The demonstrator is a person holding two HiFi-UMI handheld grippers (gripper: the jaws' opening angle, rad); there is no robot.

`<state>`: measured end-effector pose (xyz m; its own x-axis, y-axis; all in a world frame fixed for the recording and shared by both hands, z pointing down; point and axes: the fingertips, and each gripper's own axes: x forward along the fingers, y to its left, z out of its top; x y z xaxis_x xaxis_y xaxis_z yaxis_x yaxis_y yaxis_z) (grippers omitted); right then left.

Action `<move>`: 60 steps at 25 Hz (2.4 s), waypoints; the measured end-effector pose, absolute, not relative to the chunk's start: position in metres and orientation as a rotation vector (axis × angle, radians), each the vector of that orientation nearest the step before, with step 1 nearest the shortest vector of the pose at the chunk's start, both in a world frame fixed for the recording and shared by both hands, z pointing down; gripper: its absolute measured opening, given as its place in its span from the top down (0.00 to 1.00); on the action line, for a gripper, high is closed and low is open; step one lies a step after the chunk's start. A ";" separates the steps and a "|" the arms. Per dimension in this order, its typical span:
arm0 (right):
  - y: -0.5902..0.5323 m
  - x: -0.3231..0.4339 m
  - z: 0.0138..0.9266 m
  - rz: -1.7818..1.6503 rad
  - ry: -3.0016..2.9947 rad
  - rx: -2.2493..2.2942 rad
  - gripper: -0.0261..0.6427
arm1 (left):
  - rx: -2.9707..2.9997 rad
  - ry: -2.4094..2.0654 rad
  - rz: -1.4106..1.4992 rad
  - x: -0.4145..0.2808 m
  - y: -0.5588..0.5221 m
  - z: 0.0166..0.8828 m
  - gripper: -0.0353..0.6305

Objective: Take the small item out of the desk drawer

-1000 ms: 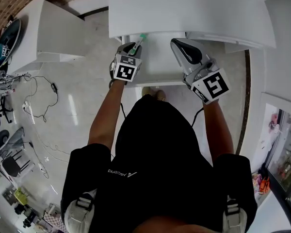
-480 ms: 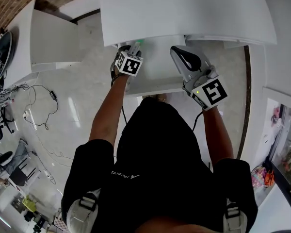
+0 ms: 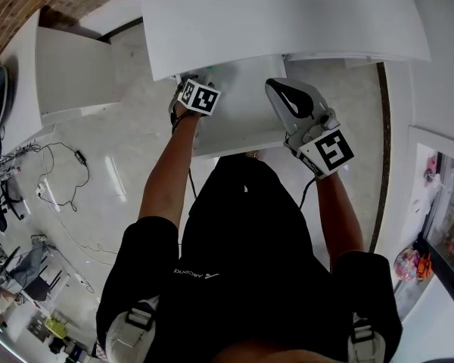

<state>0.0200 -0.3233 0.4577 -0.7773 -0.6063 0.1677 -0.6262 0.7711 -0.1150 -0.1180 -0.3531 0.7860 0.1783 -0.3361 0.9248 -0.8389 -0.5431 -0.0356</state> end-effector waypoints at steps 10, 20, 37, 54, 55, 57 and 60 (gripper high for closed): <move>-0.321 0.031 0.473 0.247 -2.811 1.037 0.96 | 1.953 -1.100 1.372 -0.117 -0.348 0.796 0.80; -0.311 0.026 0.473 0.273 -2.805 1.021 0.96 | 2.059 -1.070 1.276 -0.111 -0.333 0.758 0.81; -0.306 0.033 0.412 0.114 -2.877 1.095 0.96 | 2.471 -1.129 0.748 -0.059 -0.287 0.533 0.81; -0.270 0.033 0.336 -0.026 -2.973 1.125 0.96 | 2.820 -1.302 0.153 -0.038 -0.260 0.326 0.81; -0.268 0.034 0.332 -0.038 -2.976 1.128 0.96 | 2.833 -1.298 0.123 -0.036 -0.257 0.318 0.81; -0.265 0.036 0.323 -0.061 -2.980 1.137 0.96 | 2.854 -1.295 0.065 -0.033 -0.253 0.304 0.81; -0.262 0.039 0.312 -0.081 -2.989 1.162 0.96 | 2.870 -1.298 0.004 -0.030 -0.247 0.286 0.81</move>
<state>0.0393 -0.2616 0.3118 -0.7358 -0.6725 -0.0800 -0.6759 0.7367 0.0233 -0.0305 -0.2466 0.2864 0.6605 -0.7508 -0.0009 -0.7508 -0.6605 -0.0089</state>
